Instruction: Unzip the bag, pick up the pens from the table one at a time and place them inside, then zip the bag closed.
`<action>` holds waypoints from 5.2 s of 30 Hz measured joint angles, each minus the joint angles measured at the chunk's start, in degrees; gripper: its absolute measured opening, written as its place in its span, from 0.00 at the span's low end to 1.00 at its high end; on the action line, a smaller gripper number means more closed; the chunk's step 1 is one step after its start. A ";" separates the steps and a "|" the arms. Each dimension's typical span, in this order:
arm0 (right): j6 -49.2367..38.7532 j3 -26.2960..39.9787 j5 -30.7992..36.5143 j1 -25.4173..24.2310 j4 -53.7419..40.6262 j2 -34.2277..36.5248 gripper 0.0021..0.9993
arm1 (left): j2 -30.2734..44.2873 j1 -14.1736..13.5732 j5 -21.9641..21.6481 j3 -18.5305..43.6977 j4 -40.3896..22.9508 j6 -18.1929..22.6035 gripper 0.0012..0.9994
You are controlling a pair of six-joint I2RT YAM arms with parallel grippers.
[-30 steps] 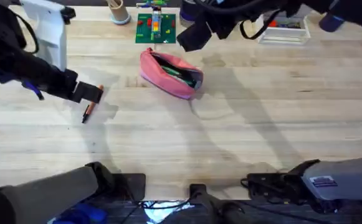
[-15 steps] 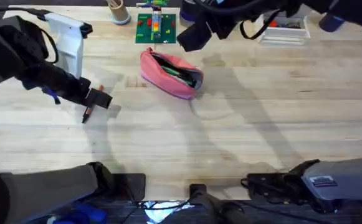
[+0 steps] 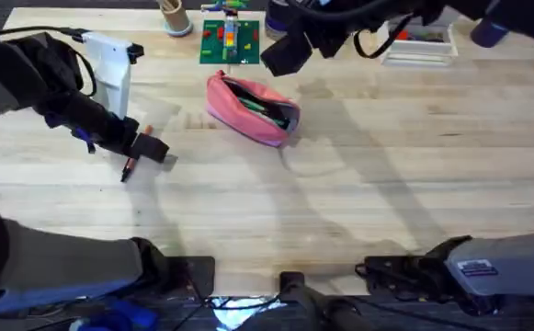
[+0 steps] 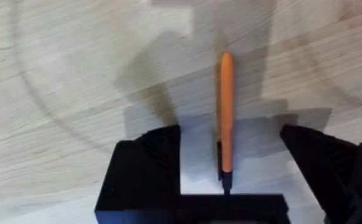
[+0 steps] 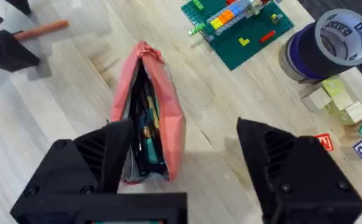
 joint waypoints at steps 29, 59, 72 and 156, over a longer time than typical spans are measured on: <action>1.73 0.00 0.02 0.00 -0.71 -4.05 1.00 | 0.24 -0.26 2.25 0.40 0.40 -0.20 0.04; 2.12 0.02 2.78 0.00 -26.38 -16.83 1.00 | 3.34 -16.18 5.14 25.48 -9.52 -0.66 0.04; 2.14 0.02 2.82 0.00 -28.52 -23.19 1.00 | 3.34 -27.67 20.40 28.12 -3.87 13.48 0.04; 2.14 0.02 7.97 0.00 -30.00 -26.12 1.00 | 15.78 -33.09 14.86 28.15 -9.44 36.62 0.99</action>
